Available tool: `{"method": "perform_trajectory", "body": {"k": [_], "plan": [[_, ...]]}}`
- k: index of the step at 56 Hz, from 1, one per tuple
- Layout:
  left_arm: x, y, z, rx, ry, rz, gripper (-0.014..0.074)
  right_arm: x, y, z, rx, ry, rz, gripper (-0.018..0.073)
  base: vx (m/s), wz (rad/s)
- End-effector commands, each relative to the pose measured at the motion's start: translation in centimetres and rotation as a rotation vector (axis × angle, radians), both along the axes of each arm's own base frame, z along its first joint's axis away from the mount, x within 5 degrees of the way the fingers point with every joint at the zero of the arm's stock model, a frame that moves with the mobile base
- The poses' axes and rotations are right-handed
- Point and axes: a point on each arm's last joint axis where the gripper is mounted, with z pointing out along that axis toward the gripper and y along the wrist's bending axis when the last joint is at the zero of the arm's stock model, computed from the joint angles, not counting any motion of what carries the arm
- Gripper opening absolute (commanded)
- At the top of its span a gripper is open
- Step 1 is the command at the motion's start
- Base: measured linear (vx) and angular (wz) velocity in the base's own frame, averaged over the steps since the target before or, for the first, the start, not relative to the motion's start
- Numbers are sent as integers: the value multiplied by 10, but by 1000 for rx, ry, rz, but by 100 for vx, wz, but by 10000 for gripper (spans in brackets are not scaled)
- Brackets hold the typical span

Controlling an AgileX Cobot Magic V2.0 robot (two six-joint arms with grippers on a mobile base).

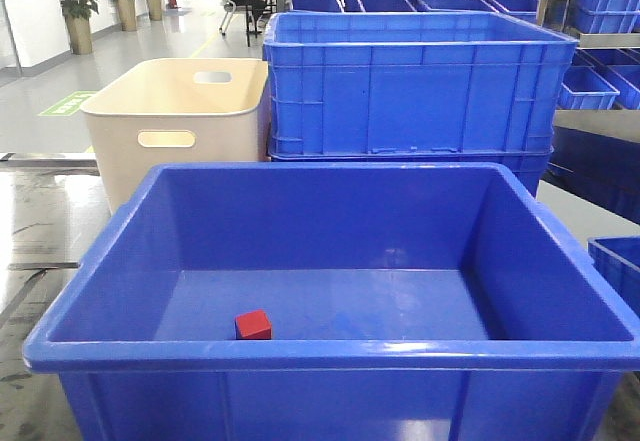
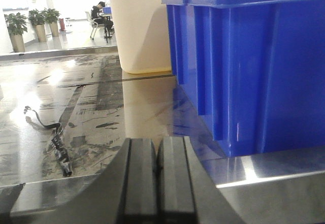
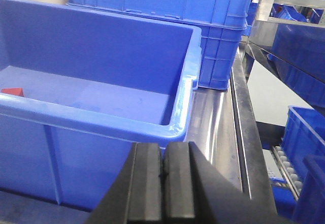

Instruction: Pick red and yellow blocks into blue bin

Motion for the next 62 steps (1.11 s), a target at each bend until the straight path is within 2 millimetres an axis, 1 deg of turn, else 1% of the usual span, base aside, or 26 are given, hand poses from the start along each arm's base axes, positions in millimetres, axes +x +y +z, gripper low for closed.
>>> {"method": "perform_trajectory", "body": {"k": [1, 62], "plan": [[-2, 1, 13, -21, -107, 4, -6, 1, 1, 16, 0, -101, 9, -11, 0, 0], [-2, 1, 13, -21, -107, 4, -6, 1, 1, 15, 0, -100, 8, -11, 0, 0]]}}
